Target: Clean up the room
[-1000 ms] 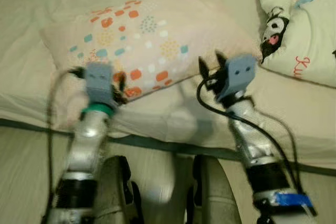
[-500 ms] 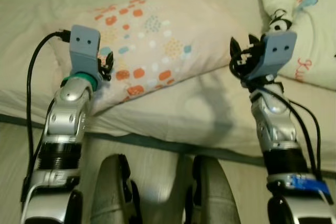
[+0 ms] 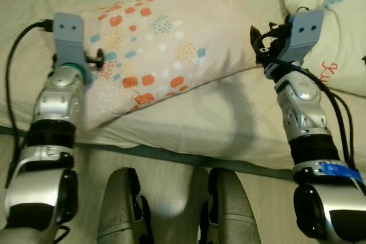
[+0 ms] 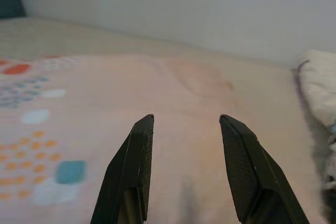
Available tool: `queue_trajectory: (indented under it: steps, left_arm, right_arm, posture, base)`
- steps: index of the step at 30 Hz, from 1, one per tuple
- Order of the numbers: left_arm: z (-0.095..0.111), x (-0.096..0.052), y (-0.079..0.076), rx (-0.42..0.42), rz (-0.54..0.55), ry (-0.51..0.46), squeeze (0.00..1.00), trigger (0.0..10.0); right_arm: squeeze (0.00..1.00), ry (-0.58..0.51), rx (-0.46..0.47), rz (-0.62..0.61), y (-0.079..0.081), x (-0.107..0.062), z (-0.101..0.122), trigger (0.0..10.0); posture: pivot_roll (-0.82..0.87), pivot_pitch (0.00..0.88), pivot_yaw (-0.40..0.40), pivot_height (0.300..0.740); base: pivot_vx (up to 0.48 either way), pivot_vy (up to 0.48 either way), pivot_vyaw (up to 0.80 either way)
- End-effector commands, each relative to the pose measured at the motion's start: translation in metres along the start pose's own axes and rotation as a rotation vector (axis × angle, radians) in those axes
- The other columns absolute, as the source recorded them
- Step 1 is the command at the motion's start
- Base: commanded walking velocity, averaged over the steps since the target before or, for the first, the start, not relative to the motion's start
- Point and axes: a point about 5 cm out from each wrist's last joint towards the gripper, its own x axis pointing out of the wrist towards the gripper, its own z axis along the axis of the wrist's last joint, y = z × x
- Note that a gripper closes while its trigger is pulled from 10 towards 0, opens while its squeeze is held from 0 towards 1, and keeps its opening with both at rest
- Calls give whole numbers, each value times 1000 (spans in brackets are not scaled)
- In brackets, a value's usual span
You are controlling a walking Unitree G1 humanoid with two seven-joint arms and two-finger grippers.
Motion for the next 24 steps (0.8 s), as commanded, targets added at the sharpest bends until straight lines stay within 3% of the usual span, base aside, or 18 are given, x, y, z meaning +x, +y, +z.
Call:
queue_trajectory:
  steps: [1, 2, 3, 4, 9, 10, 11, 12, 13, 15, 19, 20, 21, 24]
  left_arm:
    - [-18, 0, 15, 8, 44, 59, 1000, 10000]
    - [-24, 1, 22, -4, 55, 84, 1000, 10000]
    - [-36, 0, 22, -67, 7, 151, 1000, 10000]
    - [-54, -4, 12, -150, -99, 262, 1000, 10000]
    - [-79, -12, -5, -240, -245, 401, 1000, 10000]
    - [-100, -22, -21, -399, -322, 515, 0, 10000]
    - [-100, -22, -21, -399, -322, 515, 0, 10000]
    - [-104, -26, -30, -495, -372, 543, 0, 10000]
    - [-104, -26, -30, -495, -372, 543, 0, 10000]
    - [-101, -28, -41, -631, -444, 543, 0, 10000]
    - [-92, -28, -49, -714, -531, 512, 0, 10000]
    - [-91, -29, -51, -716, -553, 511, 0, 8118]
    - [-89, -30, -54, -712, -576, 513, 0, 0]
    - [-87, -34, -58, -689, -622, 523, 0, 0]
  right_arm:
    - [0, 17, 15, 17, 4, -5, -9, 10000]
    - [0, 19, 22, 28, 8, -5, -11, 10000]
    - [0, 23, 33, 38, 11, -7, -14, 10000]
    - [0, 28, 43, 48, 16, -9, -17, 10000]
    - [0, 34, 55, 62, 22, -11, -21, 10000]
    - [0, 34, 66, 73, 27, -14, -22, 10000]
    - [0, 34, 66, 73, 27, -14, -22, 10000]
    - [0, 34, 71, 79, 29, -15, -23, 10000]
    - [0, 34, 71, 79, 29, -15, -23, 10000]
    - [0, 37, 74, 84, 31, -17, -25, 10000]
    - [0, 44, 75, 85, 30, -20, -28, 10000]
    - [0, 46, 74, 85, 30, -21, -29, 10000]
    - [0, 48, 73, 83, 29, -22, -30, 10000]
    - [0, 50, 73, 78, 28, -23, -30, 10000]
  posture:
    - [-13, 247, 7, 590]
    - [-12, 247, 7, 590]
    - [-9, 245, 4, 590]
    - [-6, 244, 3, 590]
    - [-6, 238, 1, 590]
    - [-15, 229, -2, 590]
    - [-15, 229, -2, 590]
    - [-15, 229, -2, 590]
    - [-15, 229, -2, 590]
    - [-21, 220, -5, 590]
    - [-22, 218, -7, 590]
    - [-21, 213, -6, 590]
    - [-21, 213, -6, 590]
    - [-21, 213, -6, 590]
  base:
    - [0, 0, 0]
    - [0, 0, 0]
    - [0, 0, 0]
    - [0, 0, 0]
    - [0, 0, 0]
    - [0, 0, 0]
    - [0, 0, 0]
    - [0, 0, 0]
    - [0, 0, 0]
    - [0, 0, 0]
    - [0, 0, 0]
    - [0, 0, 0]
    - [0, 0, 0]
    - [0, 0, 0]
